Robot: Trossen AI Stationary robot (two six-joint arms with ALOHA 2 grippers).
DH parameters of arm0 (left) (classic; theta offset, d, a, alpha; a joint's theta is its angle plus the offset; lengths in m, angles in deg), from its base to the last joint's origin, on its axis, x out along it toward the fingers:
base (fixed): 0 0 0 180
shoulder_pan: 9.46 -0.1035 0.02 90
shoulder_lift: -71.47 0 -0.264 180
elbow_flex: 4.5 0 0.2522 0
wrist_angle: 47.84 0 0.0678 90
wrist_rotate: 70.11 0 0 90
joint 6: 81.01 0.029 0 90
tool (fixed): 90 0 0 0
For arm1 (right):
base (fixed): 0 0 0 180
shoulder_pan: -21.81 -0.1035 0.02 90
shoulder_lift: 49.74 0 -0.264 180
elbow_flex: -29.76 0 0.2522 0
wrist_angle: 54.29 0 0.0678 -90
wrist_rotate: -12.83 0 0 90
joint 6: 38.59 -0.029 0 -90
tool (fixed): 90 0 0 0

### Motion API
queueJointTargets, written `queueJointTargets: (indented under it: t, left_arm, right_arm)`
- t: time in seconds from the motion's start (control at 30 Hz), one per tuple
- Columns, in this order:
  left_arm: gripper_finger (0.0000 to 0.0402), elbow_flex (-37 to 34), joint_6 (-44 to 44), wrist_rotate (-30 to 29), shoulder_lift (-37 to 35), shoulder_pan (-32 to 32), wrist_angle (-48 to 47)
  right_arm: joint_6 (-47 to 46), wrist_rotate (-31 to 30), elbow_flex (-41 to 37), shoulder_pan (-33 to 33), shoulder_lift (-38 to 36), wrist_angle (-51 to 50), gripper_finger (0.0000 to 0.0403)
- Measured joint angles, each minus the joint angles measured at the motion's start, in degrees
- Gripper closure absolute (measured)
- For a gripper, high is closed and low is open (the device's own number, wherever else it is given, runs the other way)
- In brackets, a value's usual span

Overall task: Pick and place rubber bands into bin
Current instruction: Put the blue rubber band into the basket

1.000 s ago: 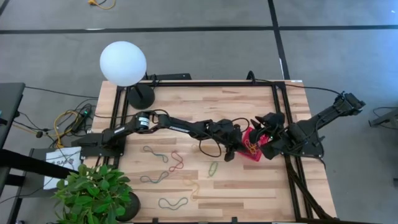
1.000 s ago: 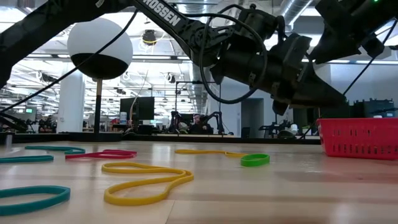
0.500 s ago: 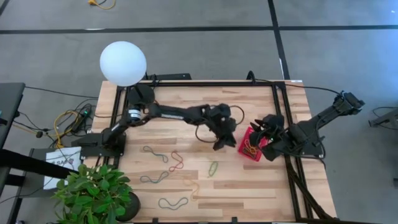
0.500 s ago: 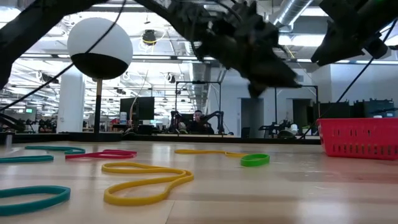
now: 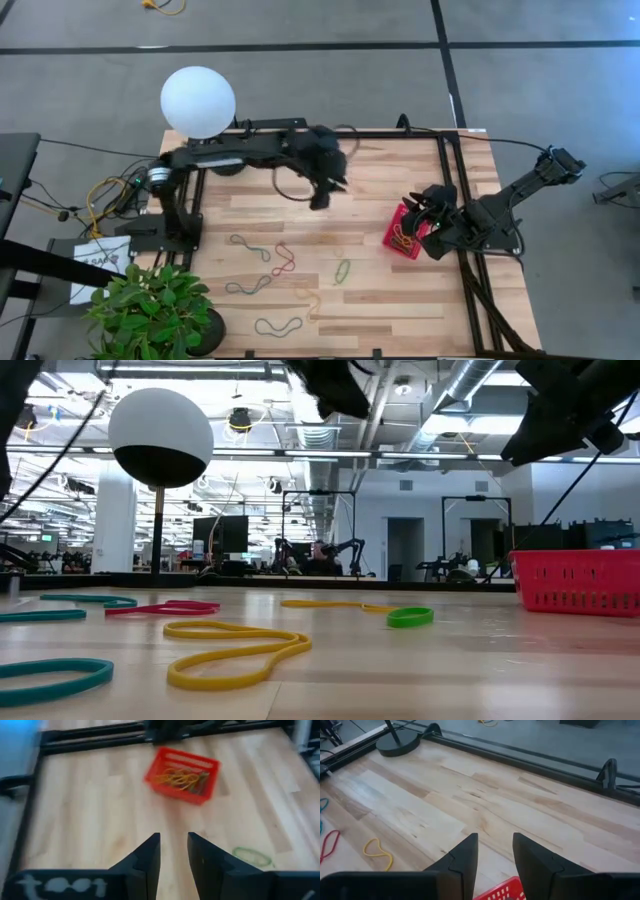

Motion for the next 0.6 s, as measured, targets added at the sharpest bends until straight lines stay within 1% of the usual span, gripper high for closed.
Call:
queueJointTargets:
  t: [0.03,0.1,0.17,0.2,0.27,0.33,0.43,0.47,0.53,0.6]
  left_arm:
    - [0.0315,-0.7,0.0,-1.1,-1.8,0.0,-0.6]
    - [0.0315,-4.6,0.0,-2.1,-6.0,0.0,-0.6]
    - [0.0315,-11.8,-1.2,-2.5,-10.8,-0.1,2.6]
    - [0.0315,-16.9,-2.3,-2.8,-13.5,-0.1,5.8]
    - [0.0315,-28.0,-5.6,-3.6,-19.1,-0.2,14.8]
    - [0.0315,-39.5,-8.9,-6.4,-25.0,-0.1,23.5]
    - [0.0315,-55.1,-14.8,-15.0,-33.1,0.9,37.8]
    - [0.0315,-59.8,-16.2,-18.1,-35.6,1.4,42.2]
    - [0.0315,-68.2,-18.9,-22.3,-39.8,2.5,50.0]
    - [0.0315,-75.1,-21.4,-23.9,-42.7,3.4,57.5]
  right_arm:
    - [0.0,0.1,0.0,0.0,0.0,0.0,0.0285]
    - [0.0,1.2,0.0,0.0,0.0,0.2,0.0285]
    - [0.0,2.1,0.0,0.0,0.0,1.5,0.0285]
    - [0.5,2.5,0.0,-0.1,0.2,2.4,0.0285]
    - [4.1,2.8,0.0,-0.1,0.9,5.7,0.0285]
    - [9.9,3.0,0.0,-0.1,1.7,10.2,0.0285]
    - [18.9,3.9,0.0,-0.1,3.4,18.6,0.0284]
    - [22.1,4.9,0.0,0.1,4.0,21.8,0.0285]
    - [27.5,7.6,0.0,1.2,5.5,27.5,0.0285]
    - [32.5,10.3,0.0,2.9,7.2,33.3,0.0285]
